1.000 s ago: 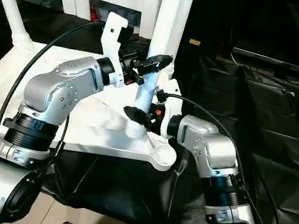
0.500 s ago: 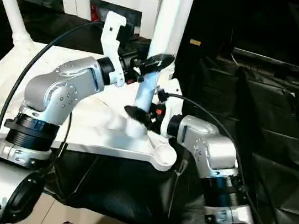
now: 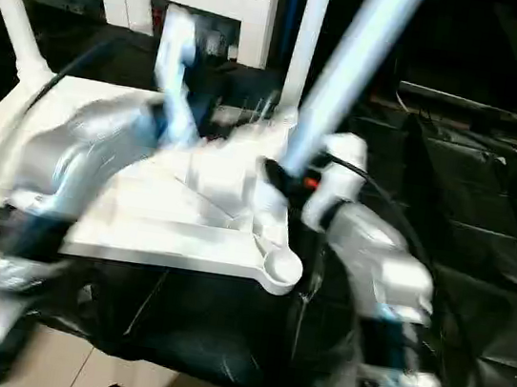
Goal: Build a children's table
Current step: Insert table leg to table base
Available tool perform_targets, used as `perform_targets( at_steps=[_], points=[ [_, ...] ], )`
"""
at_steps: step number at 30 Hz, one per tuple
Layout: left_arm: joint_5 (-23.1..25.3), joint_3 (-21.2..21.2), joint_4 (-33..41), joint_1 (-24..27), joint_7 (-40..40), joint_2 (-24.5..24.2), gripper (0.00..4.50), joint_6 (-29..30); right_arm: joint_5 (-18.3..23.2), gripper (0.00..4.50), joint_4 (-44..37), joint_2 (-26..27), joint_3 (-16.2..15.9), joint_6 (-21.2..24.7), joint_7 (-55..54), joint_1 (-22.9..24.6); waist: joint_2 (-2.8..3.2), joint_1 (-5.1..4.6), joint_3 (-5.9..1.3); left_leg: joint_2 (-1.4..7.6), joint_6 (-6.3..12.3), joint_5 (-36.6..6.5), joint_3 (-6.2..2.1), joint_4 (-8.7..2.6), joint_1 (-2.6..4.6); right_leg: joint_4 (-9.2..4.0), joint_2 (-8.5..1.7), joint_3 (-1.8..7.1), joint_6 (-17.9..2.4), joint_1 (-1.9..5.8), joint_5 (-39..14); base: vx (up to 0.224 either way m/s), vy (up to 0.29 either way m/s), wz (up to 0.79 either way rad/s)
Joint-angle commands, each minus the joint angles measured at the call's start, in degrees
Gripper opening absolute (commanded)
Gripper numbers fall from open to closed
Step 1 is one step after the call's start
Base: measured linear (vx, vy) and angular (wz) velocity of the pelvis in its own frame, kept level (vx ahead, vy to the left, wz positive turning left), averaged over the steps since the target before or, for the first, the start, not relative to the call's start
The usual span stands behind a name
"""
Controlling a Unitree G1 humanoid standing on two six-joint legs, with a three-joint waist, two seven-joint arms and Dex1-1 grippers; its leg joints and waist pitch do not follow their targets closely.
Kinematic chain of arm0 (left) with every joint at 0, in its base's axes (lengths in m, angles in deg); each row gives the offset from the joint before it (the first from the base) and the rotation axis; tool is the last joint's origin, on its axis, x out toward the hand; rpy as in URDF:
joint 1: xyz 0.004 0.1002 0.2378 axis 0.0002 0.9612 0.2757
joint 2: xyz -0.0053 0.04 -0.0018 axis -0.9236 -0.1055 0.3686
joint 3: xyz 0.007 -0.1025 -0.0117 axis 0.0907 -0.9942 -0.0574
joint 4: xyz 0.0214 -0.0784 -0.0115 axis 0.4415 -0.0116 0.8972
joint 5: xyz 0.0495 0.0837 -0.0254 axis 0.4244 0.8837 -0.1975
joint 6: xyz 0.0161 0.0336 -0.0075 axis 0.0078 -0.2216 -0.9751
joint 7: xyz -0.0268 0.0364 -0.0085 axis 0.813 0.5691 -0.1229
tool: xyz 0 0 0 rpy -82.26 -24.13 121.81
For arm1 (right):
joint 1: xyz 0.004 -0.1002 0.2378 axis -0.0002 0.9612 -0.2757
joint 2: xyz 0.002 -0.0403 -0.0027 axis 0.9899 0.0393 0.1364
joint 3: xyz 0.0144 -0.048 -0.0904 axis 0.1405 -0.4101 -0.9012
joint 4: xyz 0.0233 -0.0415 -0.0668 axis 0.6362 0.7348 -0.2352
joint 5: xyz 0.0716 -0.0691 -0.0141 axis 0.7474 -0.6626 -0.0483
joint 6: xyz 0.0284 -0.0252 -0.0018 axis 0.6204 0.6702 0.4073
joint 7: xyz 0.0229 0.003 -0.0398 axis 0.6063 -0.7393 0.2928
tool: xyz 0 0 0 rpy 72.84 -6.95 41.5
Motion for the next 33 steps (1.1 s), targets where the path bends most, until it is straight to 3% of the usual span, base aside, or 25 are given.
perform_targets(
  at_steps=[1, 3, 6, 9, 10, 11, 12, 13, 14, 22, 26, 32, 33],
  points=[
    [3.1, 7.4, 2.5, 2.9, 6.8, -2.8, 2.80, -1.7, 1.6, 1.88, -4.8, -1.7, 1.4, 0.1, 1.5, 1.9, -0.40, 0.04, -4.64, 0.97, -0.82, -6.6, -0.41, -3.85, 1.12, -3.30, -2.74, 1.91, -9.0, 2.89, -7.4, 0.000, 0.000, 0.00],
    [3.5, 10.6, 3.6, 6.0, 9.3, -4.5, 2.80, -1.6, 2.5, 1.88, -6.6, -3.0, 2.4, 0.4, 2.2, 3.8, -0.27, -0.14, -4.49, 1.02, -1.01, -7.8, -0.26, -3.91, 1.15, -3.34, -2.79, 2.06, -9.0, 2.69, -8.2, 0.000, 0.000, 0.00],
    [4.3, 11.6, 3.1, 6.9, 8.8, -4.6, 2.80, -1.9, 2.8, 1.88, -7.4, -3.3, 2.7, 0.4, 2.6, 4.9, 0.03, -0.12, -4.40, 0.99, -1.65, -9.6, -0.20, -3.95, 1.29, -3.67, -2.85, 2.05, -9.7, 2.51, -9.8, 0.000, 0.000, 0.00],
    [9.9, 14.1, -1.3, 8.3, 6.5, -3.7, 2.80, -7.8, 3.6, 1.88, -11.2, -4.3, 2.9, 1.8, 2.9, 8.7, 0.18, -0.21, -3.96, 0.84, -2.08, -13.2, -0.46, -4.23, 1.15, -4.69, -2.90, 2.11, -7.5, 2.67, -15.8, 0.000, 0.000, 0.00],
    [10.6, 14.3, -2.3, 8.6, 5.9, -2.9, 2.80, -9.0, 3.6, 1.88, -12.4, -4.4, 2.9, 2.4, 2.6, 10.0, 0.69, -0.14, -4.00, 0.87, -2.40, -13.7, -0.57, -4.30, 1.22, -4.72, -2.98, 2.10, -7.1, 2.66, -16.9, 0.000, 0.000, 0.00],
    [12.7, 14.9, -5.6, 8.0, 3.7, -1.7, 2.80, -12.2, 3.9, 1.88, -14.4, -4.5, 2.8, 2.7, 2.4, 11.7, 0.67, -0.19, -4.06, 0.84, -2.65, -14.8, -0.57, -4.28, 1.46, -5.18, -2.74, 2.07, -6.2, 2.45, -17.6, 0.000, 0.000, 0.00],
    [13.3, 15.0, -6.6, 7.7, 2.9, -1.3, 2.80, -13.1, 4.1, 1.88, -14.9, -4.6, 2.8, 2.8, 2.3, 12.1, 0.67, -0.19, -4.06, 0.84, -2.65, -14.8, -0.57, -4.28, 1.46, -5.18, -2.74, 2.07, -6.2, 2.45, -17.6, 0.000, 0.000, 0.00],
    [13.6, 14.7, -8.1, 6.9, 2.1, -1.0, 2.80, -13.6, 4.2, 1.88, -15.3, -4.5, 2.9, 3.0, 1.8, 12.0, 1.18, -0.24, -4.32, 0.86, -2.85, -14.9, -0.86, -4.31, 1.32, -4.76, -2.98, 2.06, -6.5, 2.71, -17.1, 0.000, 0.000, 0.00],
    [14.0, 14.3, -9.5, 6.1, 1.1, -0.7, 2.80, -13.9, 4.2, 1.88, -15.7, -4.4, 2.9, 3.2, 1.5, 12.0, 0.75, -0.47, -4.33, 0.77, -2.84, -14.6, -0.75, -4.29, 1.17, -4.91, -2.76, 1.97, -6.6, 2.67, -16.4, 0.000, 0.000, 0.00],
    [14.2, 13.3, -16.6, 3.2, 4.5, -0.3, 2.11, -15.2, 5.0, 1.88, -19.3, -3.4, 1.6, 4.6, 0.5, 14.1, 1.65, -1.29, -4.44, 0.54, -1.66, -14.0, -0.72, -4.01, 1.01, -5.03, -2.74, 2.03, -7.9, 2.57, -17.0, 0.000, 0.000, 0.00],
    [14.1, 13.9, -16.5, 3.5, 7.8, -1.4, 1.78, -15.6, 5.2, 1.88, -20.0, -3.3, 0.8, 5.0, 0.5, 13.8, 1.81, -1.35, -4.59, 0.71, -1.59, -13.9, -0.71, -4.07, 1.13, -4.79, -2.71, 1.97, -9.0, 2.50, -14.7, 0.000, 0.000, 0.00],
    [14.4, 13.7, -18.4, 3.5, 9.2, -2.1, 1.43, -16.6, 5.6, 1.88, -20.6, -4.6, -0.1, 6.4, 1.6, 13.4, 1.78, -1.38, -4.49, 0.78, -1.78, -14.9, -0.68, -4.15, 1.23, -4.91, -2.83, 2.02, -8.9, 2.43, -16.4, 0.000, 0.000, 0.00],
    [14.8, 13.2, -20.0, 3.2, 9.2, -1.8, 1.34, -17.4, 5.5, 1.88, -20.6, -5.1, -0.6, 6.7, 2.3, 13.2, 1.26, -1.43, -4.43, 0.75, -1.63, -14.9, -0.60, -4.15, 1.17, -5.06, -2.77, 2.02, -8.7, 2.40, -16.7, 0.000, 0.000, 0.00]
  ],
)
